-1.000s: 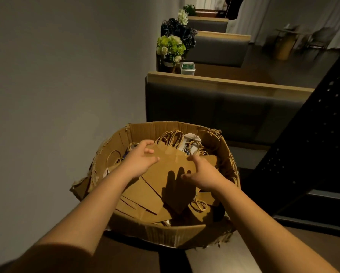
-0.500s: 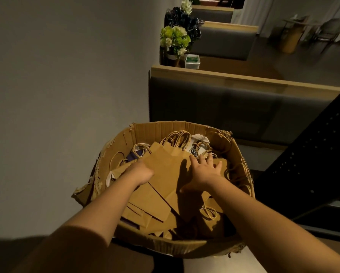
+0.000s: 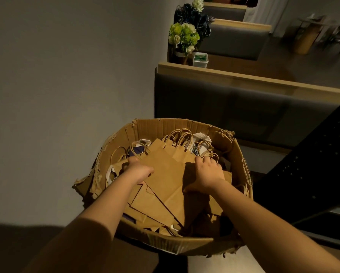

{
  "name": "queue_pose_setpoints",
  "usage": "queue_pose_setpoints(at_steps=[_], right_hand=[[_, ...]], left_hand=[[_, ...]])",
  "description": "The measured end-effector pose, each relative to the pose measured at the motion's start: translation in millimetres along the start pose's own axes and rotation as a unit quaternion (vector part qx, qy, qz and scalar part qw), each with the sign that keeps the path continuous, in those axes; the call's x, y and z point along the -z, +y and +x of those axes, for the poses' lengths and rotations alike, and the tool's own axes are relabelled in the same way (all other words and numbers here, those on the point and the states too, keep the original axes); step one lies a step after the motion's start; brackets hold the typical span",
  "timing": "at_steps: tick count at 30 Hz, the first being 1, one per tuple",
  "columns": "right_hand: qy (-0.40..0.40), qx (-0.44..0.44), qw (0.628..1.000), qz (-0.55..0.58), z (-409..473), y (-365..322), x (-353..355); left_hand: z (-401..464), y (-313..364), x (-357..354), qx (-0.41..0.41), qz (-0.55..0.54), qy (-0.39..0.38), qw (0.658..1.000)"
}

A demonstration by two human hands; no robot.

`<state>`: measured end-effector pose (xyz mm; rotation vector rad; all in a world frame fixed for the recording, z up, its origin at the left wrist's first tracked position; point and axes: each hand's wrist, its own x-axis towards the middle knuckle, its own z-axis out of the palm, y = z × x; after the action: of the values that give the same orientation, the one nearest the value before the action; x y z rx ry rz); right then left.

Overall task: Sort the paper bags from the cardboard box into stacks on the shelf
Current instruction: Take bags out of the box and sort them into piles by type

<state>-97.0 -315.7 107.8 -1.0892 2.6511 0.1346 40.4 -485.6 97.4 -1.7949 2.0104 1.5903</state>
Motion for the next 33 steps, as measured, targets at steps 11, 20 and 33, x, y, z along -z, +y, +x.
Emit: queue_pose_setpoints(at_steps=[11, 20, 33], right_hand=[[-0.14, -0.071, 0.864, 0.478, -26, 21, 27], [-0.149, -0.035, 0.793, 0.59, -44, 47, 26], [-0.032, -0.165, 0.61, 0.774, -70, 41, 21]], left_hand=[[-36, -12, 14, 0.012, -0.165, -0.211, 0.963], [-64, -10, 32, -0.039, -0.167, -0.284, 0.943], [-94, 4, -18, -0.138, 0.098, -0.334, 0.927]])
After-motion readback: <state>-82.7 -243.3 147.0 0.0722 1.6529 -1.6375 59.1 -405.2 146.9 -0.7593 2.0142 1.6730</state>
